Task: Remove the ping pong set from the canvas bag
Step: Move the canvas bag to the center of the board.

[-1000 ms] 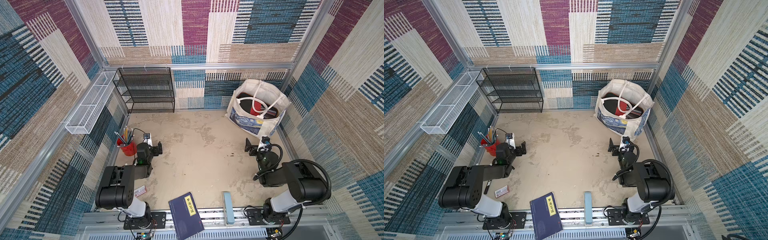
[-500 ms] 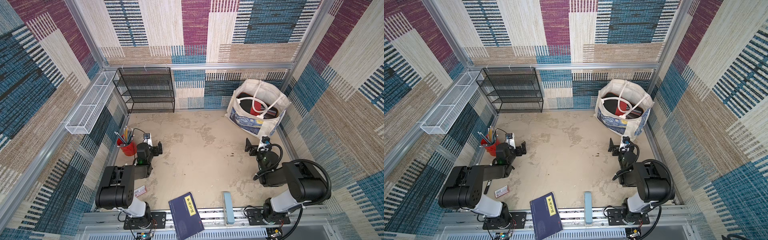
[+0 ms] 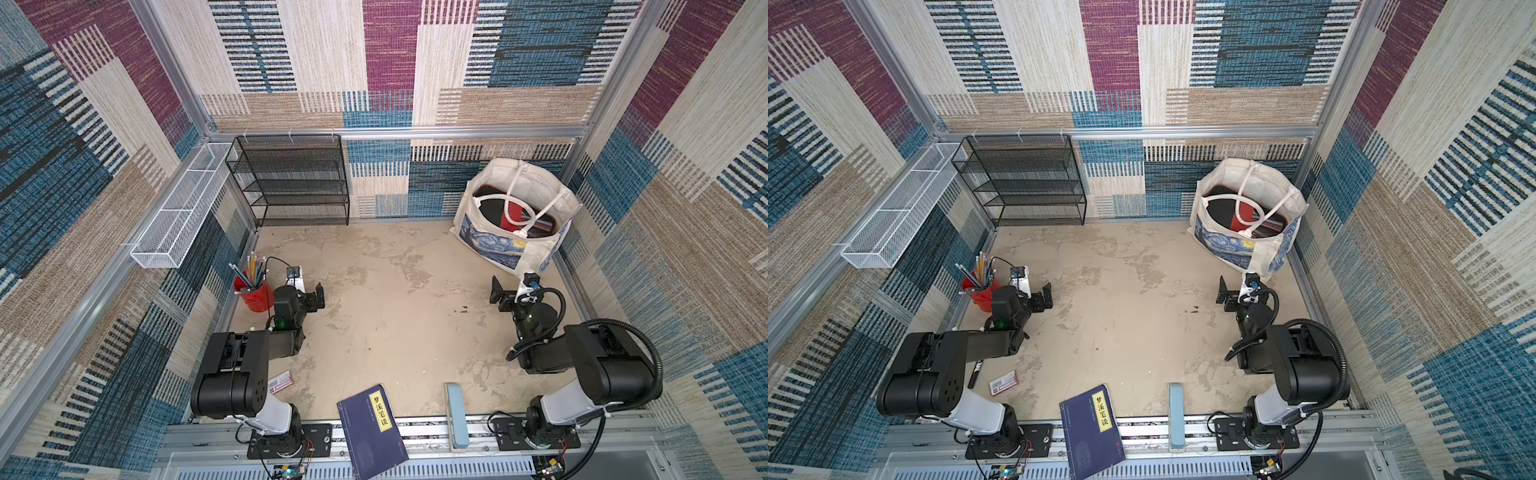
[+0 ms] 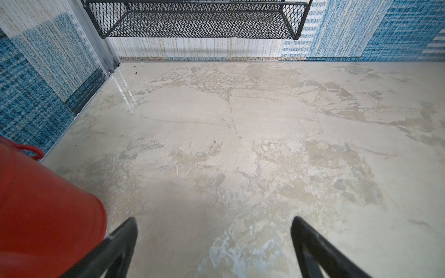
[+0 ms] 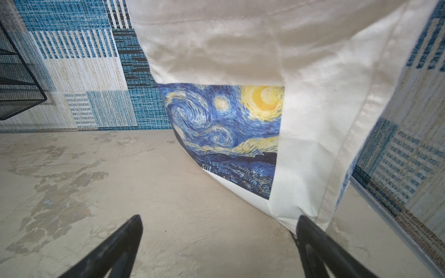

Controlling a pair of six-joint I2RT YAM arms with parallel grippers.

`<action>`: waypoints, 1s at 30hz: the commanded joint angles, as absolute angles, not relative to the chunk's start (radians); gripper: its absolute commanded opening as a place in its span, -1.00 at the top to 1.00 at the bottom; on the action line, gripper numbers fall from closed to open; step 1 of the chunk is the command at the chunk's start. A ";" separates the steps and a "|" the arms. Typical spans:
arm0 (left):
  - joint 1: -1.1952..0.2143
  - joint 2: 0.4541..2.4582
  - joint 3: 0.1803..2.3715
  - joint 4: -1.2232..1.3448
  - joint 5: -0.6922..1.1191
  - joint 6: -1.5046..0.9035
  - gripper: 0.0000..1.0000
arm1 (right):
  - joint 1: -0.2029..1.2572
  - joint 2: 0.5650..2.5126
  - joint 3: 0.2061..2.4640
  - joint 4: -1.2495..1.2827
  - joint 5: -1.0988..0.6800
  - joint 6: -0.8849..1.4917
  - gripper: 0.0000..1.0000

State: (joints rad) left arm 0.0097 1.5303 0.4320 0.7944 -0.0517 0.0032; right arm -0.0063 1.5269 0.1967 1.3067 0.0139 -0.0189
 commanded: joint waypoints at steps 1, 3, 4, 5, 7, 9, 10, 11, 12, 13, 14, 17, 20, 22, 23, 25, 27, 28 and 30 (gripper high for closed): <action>-0.039 1.436 0.417 0.771 -0.177 0.037 -0.99 | -0.002 1.413 0.203 1.223 0.091 0.004 -0.99; -0.099 1.295 0.454 0.541 -0.266 0.056 -0.99 | 0.000 1.275 0.226 1.065 0.099 0.028 -0.99; -0.114 1.237 0.484 0.518 -0.268 0.024 -0.99 | -0.002 1.193 0.244 0.960 0.106 0.062 -0.99; -0.119 1.196 0.514 0.453 -0.238 -0.017 -0.99 | -0.001 1.125 0.263 0.872 0.109 0.099 -0.99; -0.139 1.144 0.601 0.303 -0.167 -0.082 -0.99 | -0.001 0.997 0.321 0.676 0.104 0.192 -0.99; -0.177 1.134 0.714 0.149 -0.113 -0.103 -0.95 | -0.002 0.913 0.412 0.463 0.109 0.269 -0.99; -0.199 1.142 0.773 0.082 -0.093 -0.099 -0.94 | -0.002 0.888 0.463 0.370 0.100 0.284 -0.99; -0.221 1.156 0.837 0.018 -0.078 -0.094 -0.94 | -0.001 0.868 0.513 0.291 0.087 0.288 -0.99; -0.241 1.182 0.914 -0.044 -0.047 -0.092 -0.94 | -0.001 0.854 0.568 0.219 0.078 0.291 -0.99; -0.254 1.213 0.989 -0.100 -0.010 -0.091 -0.94 | -0.002 0.849 0.620 0.162 0.082 0.298 -0.99; -0.271 1.250 1.070 -0.155 0.013 -0.085 -0.94 | -0.002 0.855 0.681 0.106 0.091 0.301 -0.99; -0.324 1.390 1.333 -0.306 0.106 -0.055 -0.94 | -0.002 0.957 0.918 -0.086 0.131 0.316 -0.99; -0.370 1.542 1.581 -0.412 0.207 -0.010 -0.95 | -0.006 1.135 1.172 -0.275 0.137 0.337 -0.99; -0.393 1.628 1.712 -0.456 0.249 0.015 -0.95 | -0.014 1.224 1.266 -0.319 0.137 0.349 -0.99; -0.402 1.655 1.757 -0.468 0.254 0.017 -0.95 | -0.025 1.254 1.295 -0.327 0.135 0.361 -0.99; -0.420 1.696 1.824 -0.481 0.278 0.020 -0.96 | -0.051 1.309 1.339 -0.335 0.118 0.385 -0.98; -0.439 1.718 1.853 -0.485 0.288 0.025 -0.96 | -0.083 1.348 1.361 -0.337 0.096 0.402 -0.99; -0.446 1.722 1.857 -0.485 0.289 0.029 -0.96 | -0.095 1.360 1.368 -0.337 0.090 0.405 -0.99; -0.461 1.730 1.856 -0.487 0.291 0.032 -0.97 | -0.117 1.381 1.381 -0.341 0.083 0.401 -0.99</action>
